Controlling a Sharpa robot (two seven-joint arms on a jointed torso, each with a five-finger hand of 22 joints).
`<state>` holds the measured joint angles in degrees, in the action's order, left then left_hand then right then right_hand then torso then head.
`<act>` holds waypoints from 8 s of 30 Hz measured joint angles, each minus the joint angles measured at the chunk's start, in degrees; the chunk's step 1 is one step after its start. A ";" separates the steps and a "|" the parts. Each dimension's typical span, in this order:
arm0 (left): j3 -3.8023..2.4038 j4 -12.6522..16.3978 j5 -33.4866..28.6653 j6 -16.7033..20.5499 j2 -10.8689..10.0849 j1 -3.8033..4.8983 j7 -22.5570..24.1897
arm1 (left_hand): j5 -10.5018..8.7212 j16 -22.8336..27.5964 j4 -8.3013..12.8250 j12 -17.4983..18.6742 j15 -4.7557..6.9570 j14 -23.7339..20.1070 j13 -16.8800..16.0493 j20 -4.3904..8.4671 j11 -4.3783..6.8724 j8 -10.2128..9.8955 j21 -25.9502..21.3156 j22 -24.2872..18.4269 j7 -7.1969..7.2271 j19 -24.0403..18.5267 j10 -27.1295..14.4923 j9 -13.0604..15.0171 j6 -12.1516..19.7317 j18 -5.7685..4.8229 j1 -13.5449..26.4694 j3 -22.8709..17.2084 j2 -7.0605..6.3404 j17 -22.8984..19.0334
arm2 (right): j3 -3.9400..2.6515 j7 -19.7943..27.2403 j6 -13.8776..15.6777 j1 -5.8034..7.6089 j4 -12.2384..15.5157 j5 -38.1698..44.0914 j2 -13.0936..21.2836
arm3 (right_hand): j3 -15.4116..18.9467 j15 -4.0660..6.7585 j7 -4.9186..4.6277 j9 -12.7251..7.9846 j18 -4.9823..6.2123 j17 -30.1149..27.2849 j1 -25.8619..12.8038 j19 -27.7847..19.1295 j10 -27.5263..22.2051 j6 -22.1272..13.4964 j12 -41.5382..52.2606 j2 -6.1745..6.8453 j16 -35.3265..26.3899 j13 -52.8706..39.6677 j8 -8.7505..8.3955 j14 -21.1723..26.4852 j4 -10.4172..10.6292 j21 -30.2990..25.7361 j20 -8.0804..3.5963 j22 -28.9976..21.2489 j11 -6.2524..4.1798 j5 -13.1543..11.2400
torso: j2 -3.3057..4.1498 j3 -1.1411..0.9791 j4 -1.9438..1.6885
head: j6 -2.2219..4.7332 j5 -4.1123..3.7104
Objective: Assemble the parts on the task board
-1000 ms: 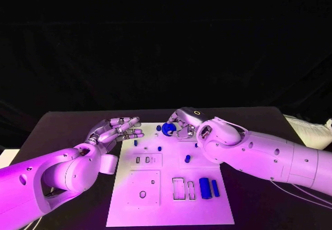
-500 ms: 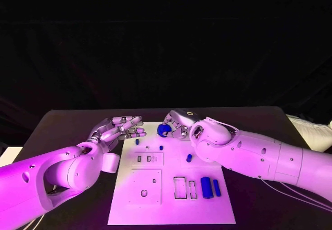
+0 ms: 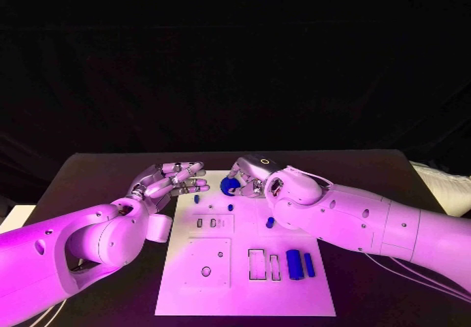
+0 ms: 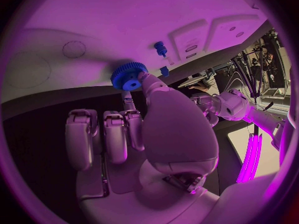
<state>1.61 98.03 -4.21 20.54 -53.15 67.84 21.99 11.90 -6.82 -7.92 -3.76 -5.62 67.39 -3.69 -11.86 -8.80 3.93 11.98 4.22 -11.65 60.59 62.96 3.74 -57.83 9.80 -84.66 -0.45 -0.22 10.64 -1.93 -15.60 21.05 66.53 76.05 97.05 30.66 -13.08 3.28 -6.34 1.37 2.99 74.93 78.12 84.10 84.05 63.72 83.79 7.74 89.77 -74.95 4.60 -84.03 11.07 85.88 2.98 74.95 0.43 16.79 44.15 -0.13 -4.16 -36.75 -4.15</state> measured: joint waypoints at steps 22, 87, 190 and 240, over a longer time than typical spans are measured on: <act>-0.02 0.14 0.00 0.00 -0.15 0.10 -0.05 | 0.00 0.00 0.18 0.00 0.00 0.00 -0.01 0.00 -0.21 0.00 0.00 -0.05 -0.21 0.00 -0.20 0.00 0.21 0.00 0.00 -0.18 0.00 0.04 | 0.03 0.45 -1.09 0.14 -1.53 0.00 -1.97 | 0.06 -1.09 -1.09 2.40 0.03 -0.01 -3.06 -0.10 -0.01 -3.22 -2.48 0.74 0.00 0.01 -0.98 0.07 0.48 0.00 0.94 -0.02 1.64 -6.30 | -0.02 -0.08 0.01 | -0.42 0.73; -0.01 -1.91 0.00 -0.06 -0.69 0.10 -0.13 | 0.00 0.22 0.18 -0.01 0.00 0.00 -0.02 0.00 0.01 0.00 0.00 -0.03 -0.20 0.00 -0.41 -0.04 0.20 0.00 0.00 -0.18 0.00 0.07 | -0.77 24.66 1.60 -2.95 1.60 -33.41 23.42 | 4.84 -1.85 -1.85 2.48 0.04 0.00 1.89 -0.31 0.01 -7.04 -6.62 0.48 -0.34 0.03 -0.98 0.01 -3.73 -1.35 1.96 -0.01 2.46 -3.58 | 0.03 -1.13 1.74 | 0.62 -0.13; -0.01 -5.06 -0.49 -0.31 0.54 0.11 -0.56 | 0.00 0.22 0.49 -0.01 0.00 0.00 -0.02 0.00 0.00 0.00 -0.22 -0.06 -0.41 0.00 -0.41 -0.02 0.41 0.00 0.00 -0.49 0.00 0.13 | 0.85 6.07 -3.91 -5.17 7.57 -10.20 2.52 | -0.04 0.31 0.21 3.57 -0.50 0.00 0.35 -0.10 -0.21 2.04 -2.72 -6.00 -0.12 -0.02 1.42 0.11 -7.99 0.20 -0.31 -0.01 -0.21 -9.63 | -2.00 0.96 0.29 | -3.24 4.14; 0.00 -5.21 -0.62 -0.41 0.43 0.11 -0.63 | 0.00 0.55 0.33 -0.01 0.00 0.00 -0.02 0.00 -0.20 0.00 -0.22 -0.06 -0.41 0.00 -0.61 -0.02 0.41 0.00 -0.24 -0.66 -0.24 0.22 | 0.86 2.36 -7.25 -5.36 8.46 -6.23 2.09 | 1.70 -0.93 -0.88 2.52 -0.42 -0.03 -4.58 -0.10 -0.01 -1.81 -9.31 -2.15 -0.24 -0.02 -0.99 0.11 -7.20 -0.50 0.54 -0.04 1.23 -9.69 | -1.96 0.93 0.32 | -4.28 4.48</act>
<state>1.61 92.82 -4.84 20.13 -52.72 67.95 21.36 11.90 -6.27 -7.59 -3.76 -5.63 67.39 -3.72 -11.86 -8.99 3.93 11.75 4.17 -12.07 60.59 62.35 3.72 -57.42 9.79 -84.89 -1.11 -0.46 10.87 -1.07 -13.24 13.81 61.17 84.51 90.82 32.75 -11.38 2.35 -7.22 3.89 2.58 74.90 73.54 84.00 84.04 61.91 74.48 5.60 89.52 -74.98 3.62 -83.92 3.87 85.38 3.52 74.90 1.66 7.10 42.20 0.81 -3.85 -41.04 0.34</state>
